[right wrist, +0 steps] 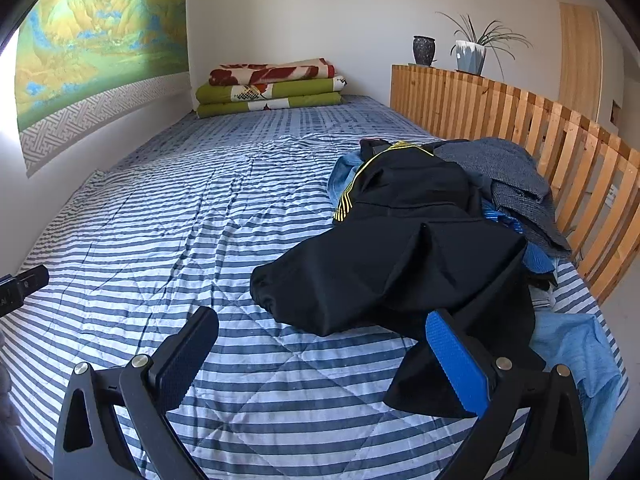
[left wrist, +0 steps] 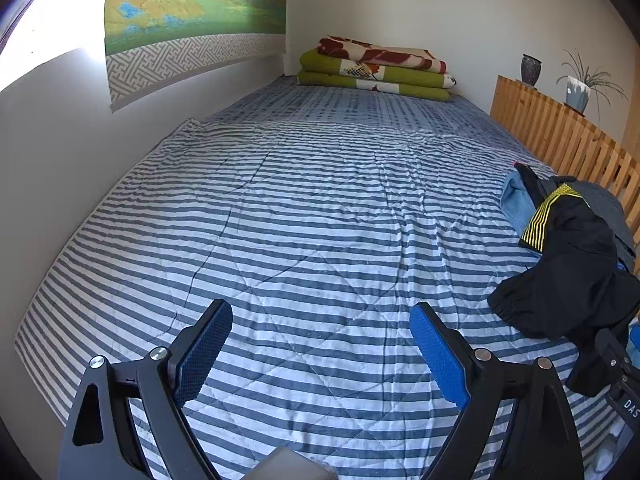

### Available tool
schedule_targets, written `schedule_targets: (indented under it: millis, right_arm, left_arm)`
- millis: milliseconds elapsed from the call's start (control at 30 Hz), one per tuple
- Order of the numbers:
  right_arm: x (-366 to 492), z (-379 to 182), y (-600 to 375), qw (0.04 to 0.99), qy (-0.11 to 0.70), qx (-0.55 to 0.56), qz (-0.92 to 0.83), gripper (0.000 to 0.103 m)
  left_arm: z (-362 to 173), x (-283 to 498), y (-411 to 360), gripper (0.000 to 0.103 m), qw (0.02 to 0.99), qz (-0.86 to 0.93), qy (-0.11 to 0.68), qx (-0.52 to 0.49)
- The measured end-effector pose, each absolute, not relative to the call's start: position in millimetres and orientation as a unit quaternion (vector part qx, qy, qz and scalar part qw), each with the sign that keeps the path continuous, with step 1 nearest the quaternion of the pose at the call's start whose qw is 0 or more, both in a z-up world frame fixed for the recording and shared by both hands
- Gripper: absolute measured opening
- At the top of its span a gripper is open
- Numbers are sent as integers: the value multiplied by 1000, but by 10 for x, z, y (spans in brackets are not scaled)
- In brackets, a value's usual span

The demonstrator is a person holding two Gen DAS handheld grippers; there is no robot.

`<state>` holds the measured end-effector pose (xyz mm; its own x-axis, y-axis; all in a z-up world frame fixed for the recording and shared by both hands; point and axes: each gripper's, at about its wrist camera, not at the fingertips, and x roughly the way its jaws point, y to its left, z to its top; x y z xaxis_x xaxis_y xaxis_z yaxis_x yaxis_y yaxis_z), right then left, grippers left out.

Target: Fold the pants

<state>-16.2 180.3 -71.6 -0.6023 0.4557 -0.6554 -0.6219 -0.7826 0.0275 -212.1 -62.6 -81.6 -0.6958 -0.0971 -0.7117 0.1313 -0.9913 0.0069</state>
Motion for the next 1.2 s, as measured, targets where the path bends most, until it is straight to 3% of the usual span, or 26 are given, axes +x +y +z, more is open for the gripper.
schedule_targets:
  millis: [267, 433, 867, 1033, 1200]
  right_arm:
    - [-86, -683, 2070, 309, 134, -327, 883, 102]
    - [-76, -725, 2465, 305, 148, -361, 869, 102]
    - [-606, -905, 2155, 214, 70, -428, 875, 101]
    - [-1014, -1179, 1973, 191, 36, -464, 864, 93]
    - [-1335, -1504, 1944, 203, 3, -502, 841, 76]
  left_arm:
    - [-997, -2288, -92, 93, -2, -912, 1, 410]
    - [-1155, -2356, 72, 93, 9, -912, -43, 407]
    - [-1192, -2369, -98, 93, 2, -910, -17, 414]
    - [-1191, -2399, -313, 93, 21, -910, -3, 414]
    - [-1231, -2435, -488, 93, 33, -909, 7, 416]
